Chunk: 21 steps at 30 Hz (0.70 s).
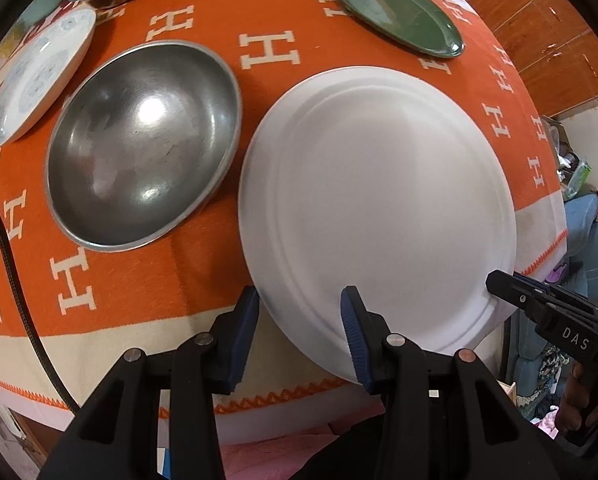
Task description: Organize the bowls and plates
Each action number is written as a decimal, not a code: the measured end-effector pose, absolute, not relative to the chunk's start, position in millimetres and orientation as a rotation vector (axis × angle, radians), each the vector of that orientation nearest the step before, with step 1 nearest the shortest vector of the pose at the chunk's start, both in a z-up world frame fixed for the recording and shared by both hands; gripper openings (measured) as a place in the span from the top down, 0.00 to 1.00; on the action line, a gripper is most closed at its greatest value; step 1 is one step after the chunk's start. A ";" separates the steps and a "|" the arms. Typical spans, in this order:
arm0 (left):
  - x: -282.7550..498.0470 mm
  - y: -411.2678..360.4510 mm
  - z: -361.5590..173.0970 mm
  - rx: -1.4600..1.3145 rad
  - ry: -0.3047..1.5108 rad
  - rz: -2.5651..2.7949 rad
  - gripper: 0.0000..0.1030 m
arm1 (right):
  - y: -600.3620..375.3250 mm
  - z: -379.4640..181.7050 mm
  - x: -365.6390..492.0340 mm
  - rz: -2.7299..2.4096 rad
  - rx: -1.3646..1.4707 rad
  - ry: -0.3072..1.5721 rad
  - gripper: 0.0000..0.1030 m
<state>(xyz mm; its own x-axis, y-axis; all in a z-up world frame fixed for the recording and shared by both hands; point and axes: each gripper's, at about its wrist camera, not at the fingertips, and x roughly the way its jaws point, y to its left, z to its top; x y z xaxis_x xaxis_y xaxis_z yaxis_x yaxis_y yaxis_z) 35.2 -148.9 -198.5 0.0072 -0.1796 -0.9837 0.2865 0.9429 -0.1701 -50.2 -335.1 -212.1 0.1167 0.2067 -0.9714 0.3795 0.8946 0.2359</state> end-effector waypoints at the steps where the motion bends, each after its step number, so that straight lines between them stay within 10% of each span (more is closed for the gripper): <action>1: 37.0 -149.1 -198.5 0.087 1.519 -0.361 0.61 | -333.0 -213.1 -48.9 -0.129 0.475 1.473 0.73; 21: 7.2 -134.3 -147.6 0.064 1.302 -0.410 0.61 | -328.2 -196.7 -43.9 -0.146 0.371 1.412 0.60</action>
